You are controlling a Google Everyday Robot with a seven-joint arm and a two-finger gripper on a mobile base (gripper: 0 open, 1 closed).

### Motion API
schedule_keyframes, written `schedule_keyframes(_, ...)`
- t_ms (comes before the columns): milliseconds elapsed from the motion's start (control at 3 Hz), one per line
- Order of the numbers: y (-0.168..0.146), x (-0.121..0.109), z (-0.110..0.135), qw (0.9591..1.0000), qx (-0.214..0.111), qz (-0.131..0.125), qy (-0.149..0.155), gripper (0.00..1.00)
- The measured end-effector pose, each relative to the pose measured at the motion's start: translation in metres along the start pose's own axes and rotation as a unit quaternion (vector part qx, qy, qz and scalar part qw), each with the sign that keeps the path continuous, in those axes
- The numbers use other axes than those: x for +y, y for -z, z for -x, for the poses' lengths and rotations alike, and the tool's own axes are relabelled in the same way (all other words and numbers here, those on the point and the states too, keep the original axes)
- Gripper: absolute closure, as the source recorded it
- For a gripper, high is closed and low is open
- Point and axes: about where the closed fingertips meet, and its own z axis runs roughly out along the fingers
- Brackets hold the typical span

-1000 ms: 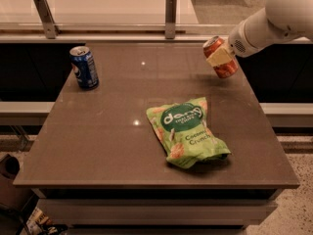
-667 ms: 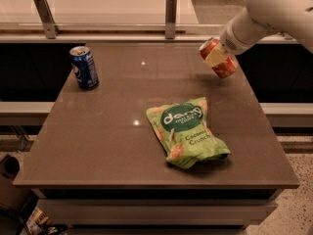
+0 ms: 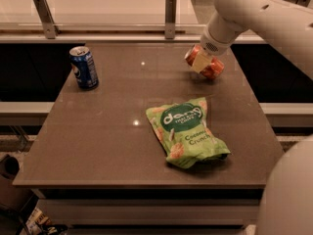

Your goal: Knock coke can over

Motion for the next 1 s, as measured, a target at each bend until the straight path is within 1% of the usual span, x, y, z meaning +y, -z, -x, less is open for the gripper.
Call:
schedule_keyframes(333, -0.029, 0.016, 0.014, 0.9988, -0.015, 0.043, 0.020, 1.00)
schedule_keyframes(667, -0.051, 0.025, 0.021, 0.9962, -0.032, 0.079, 0.022, 1.00)
schedule_keyframes(1000, -0.049, 0.024, 0.023, 0.9961, -0.032, 0.079, 0.022, 0.82)
